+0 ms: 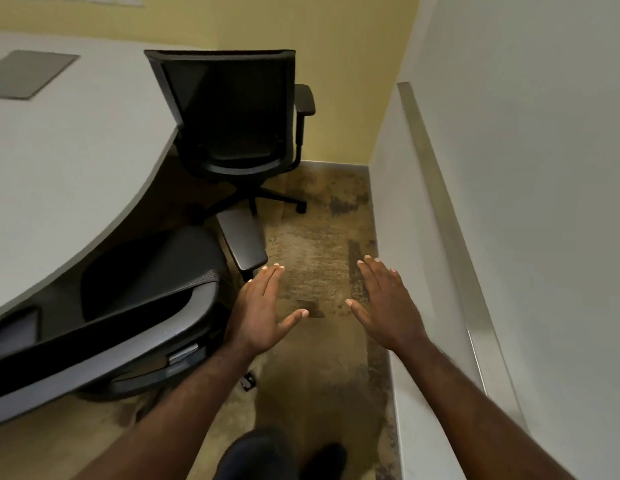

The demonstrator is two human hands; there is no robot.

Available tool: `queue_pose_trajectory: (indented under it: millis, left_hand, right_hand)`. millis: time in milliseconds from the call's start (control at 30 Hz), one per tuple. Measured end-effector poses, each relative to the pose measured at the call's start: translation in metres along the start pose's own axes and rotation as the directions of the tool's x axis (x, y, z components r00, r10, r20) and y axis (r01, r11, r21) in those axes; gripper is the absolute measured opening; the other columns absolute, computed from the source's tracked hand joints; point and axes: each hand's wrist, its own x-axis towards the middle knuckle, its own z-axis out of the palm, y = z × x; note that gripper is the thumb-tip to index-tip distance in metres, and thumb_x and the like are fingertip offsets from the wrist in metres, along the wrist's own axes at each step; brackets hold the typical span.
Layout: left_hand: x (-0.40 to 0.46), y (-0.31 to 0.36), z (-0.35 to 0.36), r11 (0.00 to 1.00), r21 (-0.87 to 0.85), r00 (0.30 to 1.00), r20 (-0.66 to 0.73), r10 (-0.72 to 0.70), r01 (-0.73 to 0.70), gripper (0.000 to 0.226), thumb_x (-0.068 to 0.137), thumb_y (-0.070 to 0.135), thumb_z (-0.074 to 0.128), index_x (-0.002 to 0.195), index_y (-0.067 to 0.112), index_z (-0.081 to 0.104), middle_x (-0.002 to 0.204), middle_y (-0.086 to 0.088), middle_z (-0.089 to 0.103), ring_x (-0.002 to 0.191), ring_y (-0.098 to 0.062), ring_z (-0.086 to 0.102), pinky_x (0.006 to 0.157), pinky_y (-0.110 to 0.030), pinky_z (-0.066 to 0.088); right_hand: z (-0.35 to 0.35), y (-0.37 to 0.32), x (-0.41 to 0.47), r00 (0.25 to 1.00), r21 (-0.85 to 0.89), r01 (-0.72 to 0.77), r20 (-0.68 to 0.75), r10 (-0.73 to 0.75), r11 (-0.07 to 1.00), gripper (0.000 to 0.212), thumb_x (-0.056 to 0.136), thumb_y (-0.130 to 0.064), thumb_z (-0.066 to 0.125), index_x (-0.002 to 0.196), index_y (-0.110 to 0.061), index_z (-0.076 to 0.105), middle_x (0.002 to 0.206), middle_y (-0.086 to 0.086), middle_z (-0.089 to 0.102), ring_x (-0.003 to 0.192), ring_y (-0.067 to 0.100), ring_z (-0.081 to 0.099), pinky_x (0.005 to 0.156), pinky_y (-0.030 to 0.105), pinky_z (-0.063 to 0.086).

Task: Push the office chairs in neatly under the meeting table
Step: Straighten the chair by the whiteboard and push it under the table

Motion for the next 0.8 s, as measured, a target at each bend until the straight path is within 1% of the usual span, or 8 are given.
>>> queue_pose_trajectory:
  millis: [100, 200, 333, 400, 533, 633, 700, 800]
  left_hand:
    - [0.011, -0.001, 0.006, 0.997, -0.004, 0.996, -0.036, -0.081, 0.081, 0.092, 0.08, 0.072, 0.054, 0.149, 0.014, 0.033, 0.152, -0.005, 0.037, 0.141, -0.022, 0.03, 0.112, -0.041, 0.029]
    - [0.024, -0.004, 0.011, 0.986, -0.031, 0.983, -0.075, -0.167, 0.165, 0.092, 0.079, 0.068, 0.059, 0.148, 0.014, 0.034, 0.152, -0.004, 0.038, 0.141, -0.021, 0.031, 0.111, -0.036, 0.025]
    - [0.047, -0.012, 0.018, 0.966, -0.059, 0.96, -0.11, -0.258, 0.252, 0.092, 0.079, 0.068, 0.06, 0.148, 0.013, 0.034, 0.152, -0.005, 0.038, 0.14, -0.021, 0.033, 0.11, -0.04, 0.03]
    - [0.059, -0.017, 0.021, 0.954, -0.07, 0.947, -0.119, -0.298, 0.291, 0.092, 0.079, 0.069, 0.059, 0.148, 0.013, 0.034, 0.152, -0.005, 0.038, 0.14, -0.021, 0.034, 0.109, -0.039, 0.031]
    - [0.079, -0.027, 0.029, 0.925, -0.094, 0.921, -0.097, -0.378, 0.369, 0.096, 0.079, 0.074, 0.051, 0.151, 0.015, 0.027, 0.155, -0.003, 0.032, 0.142, -0.017, 0.028, 0.111, -0.034, 0.027]
    - [0.093, -0.032, 0.033, 0.907, -0.121, 0.907, -0.079, -0.413, 0.402, 0.1, 0.078, 0.078, 0.046, 0.153, 0.016, 0.02, 0.158, -0.002, 0.025, 0.144, -0.016, 0.022, 0.112, -0.032, 0.023]
    - [0.1, -0.035, 0.035, 0.894, -0.133, 0.895, -0.076, -0.44, 0.428, 0.1, 0.078, 0.077, 0.047, 0.153, 0.016, 0.019, 0.159, -0.002, 0.023, 0.145, -0.016, 0.021, 0.114, -0.033, 0.024]
    - [0.109, -0.038, 0.036, 0.864, -0.158, 0.865, -0.084, -0.494, 0.478, 0.099, 0.079, 0.073, 0.053, 0.153, 0.017, 0.018, 0.159, -0.001, 0.022, 0.145, -0.014, 0.02, 0.113, -0.031, 0.022]
  right_hand:
    - [0.006, 0.009, 0.027, 0.996, 0.019, 0.075, 0.037, -0.076, 0.997, 0.073, 0.094, -0.051, 0.043, 0.152, -0.016, 0.017, 0.159, 0.006, 0.017, 0.147, 0.02, 0.007, 0.118, 0.043, 0.011]
    - [0.016, 0.013, 0.058, 0.987, 0.005, 0.132, 0.088, -0.132, 0.991, 0.073, 0.094, -0.054, 0.039, 0.152, -0.018, 0.013, 0.16, 0.005, 0.013, 0.147, 0.019, 0.004, 0.118, 0.043, 0.009]
    - [0.028, 0.016, 0.1, 0.971, 0.007, 0.206, 0.12, -0.206, 0.978, 0.074, 0.094, -0.054, 0.039, 0.152, -0.017, 0.011, 0.16, 0.006, 0.012, 0.147, 0.02, 0.004, 0.119, 0.042, 0.007]
    - [0.031, 0.016, 0.12, 0.963, 0.014, 0.237, 0.129, -0.237, 0.971, 0.074, 0.094, -0.054, 0.039, 0.152, -0.016, 0.012, 0.16, 0.007, 0.014, 0.147, 0.02, 0.005, 0.119, 0.042, 0.006]
    - [0.039, 0.018, 0.16, 0.944, 0.008, 0.29, 0.165, -0.287, 0.957, 0.075, 0.094, -0.056, 0.036, 0.153, -0.017, 0.01, 0.16, 0.007, 0.013, 0.147, 0.02, 0.005, 0.119, 0.04, 0.004]
    - [0.043, 0.016, 0.188, 0.934, 0.025, 0.31, 0.176, -0.309, 0.95, 0.074, 0.094, -0.056, 0.036, 0.153, -0.017, 0.01, 0.16, 0.007, 0.012, 0.147, 0.02, 0.005, 0.119, 0.042, 0.007]
    - [0.046, 0.013, 0.204, 0.925, 0.035, 0.329, 0.19, -0.329, 0.944, 0.075, 0.094, -0.055, 0.037, 0.152, -0.017, 0.01, 0.16, 0.006, 0.012, 0.147, 0.02, 0.006, 0.119, 0.042, 0.007]
    - [0.052, 0.006, 0.224, 0.905, 0.071, 0.359, 0.217, -0.366, 0.931, 0.075, 0.094, -0.056, 0.038, 0.153, -0.019, 0.01, 0.16, 0.005, 0.012, 0.147, 0.019, 0.005, 0.119, 0.041, 0.006]
